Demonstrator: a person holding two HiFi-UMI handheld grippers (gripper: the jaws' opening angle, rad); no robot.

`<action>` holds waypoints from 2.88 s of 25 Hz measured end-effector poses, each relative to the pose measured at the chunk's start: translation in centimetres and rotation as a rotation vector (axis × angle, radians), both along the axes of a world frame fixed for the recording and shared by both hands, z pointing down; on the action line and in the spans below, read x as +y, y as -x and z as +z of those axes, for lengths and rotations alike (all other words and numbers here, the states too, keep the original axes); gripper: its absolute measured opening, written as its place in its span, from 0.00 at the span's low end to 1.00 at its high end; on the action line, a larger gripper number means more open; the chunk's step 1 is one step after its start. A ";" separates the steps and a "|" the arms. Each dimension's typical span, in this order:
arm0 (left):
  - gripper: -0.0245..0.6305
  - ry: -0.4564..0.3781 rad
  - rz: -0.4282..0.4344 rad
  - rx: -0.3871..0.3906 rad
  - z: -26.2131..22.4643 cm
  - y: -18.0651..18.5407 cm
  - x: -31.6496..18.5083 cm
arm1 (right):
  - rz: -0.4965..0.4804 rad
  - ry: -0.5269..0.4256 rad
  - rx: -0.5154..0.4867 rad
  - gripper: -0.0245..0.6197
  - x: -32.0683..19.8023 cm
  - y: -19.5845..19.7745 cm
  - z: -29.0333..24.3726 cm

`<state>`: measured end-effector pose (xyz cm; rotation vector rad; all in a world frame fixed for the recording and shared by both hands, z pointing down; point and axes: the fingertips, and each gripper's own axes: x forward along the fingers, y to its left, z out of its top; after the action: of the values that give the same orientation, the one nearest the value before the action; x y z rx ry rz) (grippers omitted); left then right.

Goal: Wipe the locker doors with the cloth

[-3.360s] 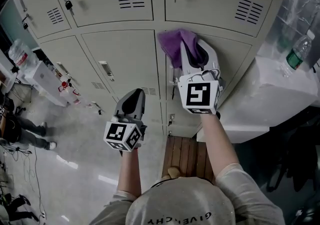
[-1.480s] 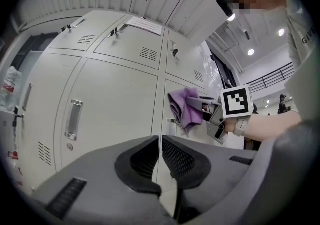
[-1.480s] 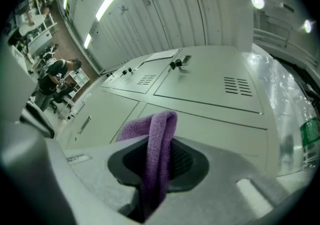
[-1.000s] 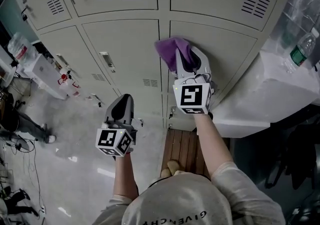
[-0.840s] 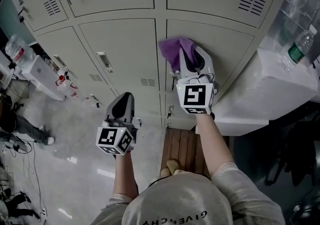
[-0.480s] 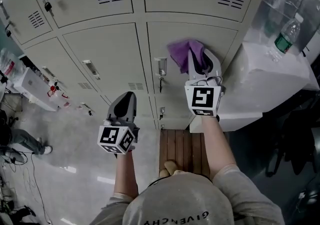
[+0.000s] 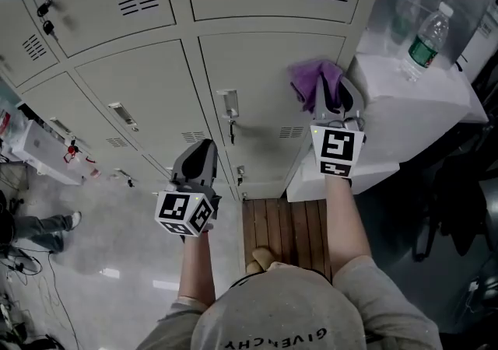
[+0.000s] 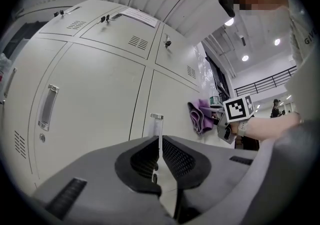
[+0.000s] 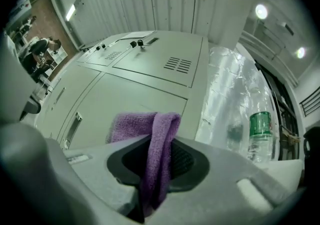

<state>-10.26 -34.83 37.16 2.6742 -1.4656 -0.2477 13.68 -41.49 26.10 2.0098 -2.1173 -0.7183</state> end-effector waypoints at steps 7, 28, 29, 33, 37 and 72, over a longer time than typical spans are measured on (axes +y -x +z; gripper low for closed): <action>0.07 0.001 0.013 -0.001 0.1 -0.7 0.3 | 0.041 0.011 -0.051 0.15 0.2 -2.1 0.3; 0.07 0.059 -0.176 -0.019 2.2 7.7 3.5 | -0.322 0.127 0.046 0.14 -0.7 16.0 7.7; 0.07 0.063 -0.184 -0.020 2.4 8.1 3.7 | -0.317 0.131 0.056 0.14 -0.9 16.2 7.9; 0.07 0.071 -0.196 -0.016 2.8 8.7 3.6 | -0.307 0.132 0.094 0.14 -1.1 16.2 8.1; 0.07 0.072 -0.171 -0.011 3.0 7.6 3.2 | -0.296 0.140 0.111 0.14 -1.0 15.3 8.2; 0.07 0.082 -0.020 -0.029 3.7 0.2 2.0 | -0.087 0.089 -0.104 0.14 0.3 -0.2 8.9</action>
<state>-10.51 -32.88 40.82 2.6102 -1.4777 -0.1478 13.84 -41.15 35.01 1.9595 -2.2641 -0.5315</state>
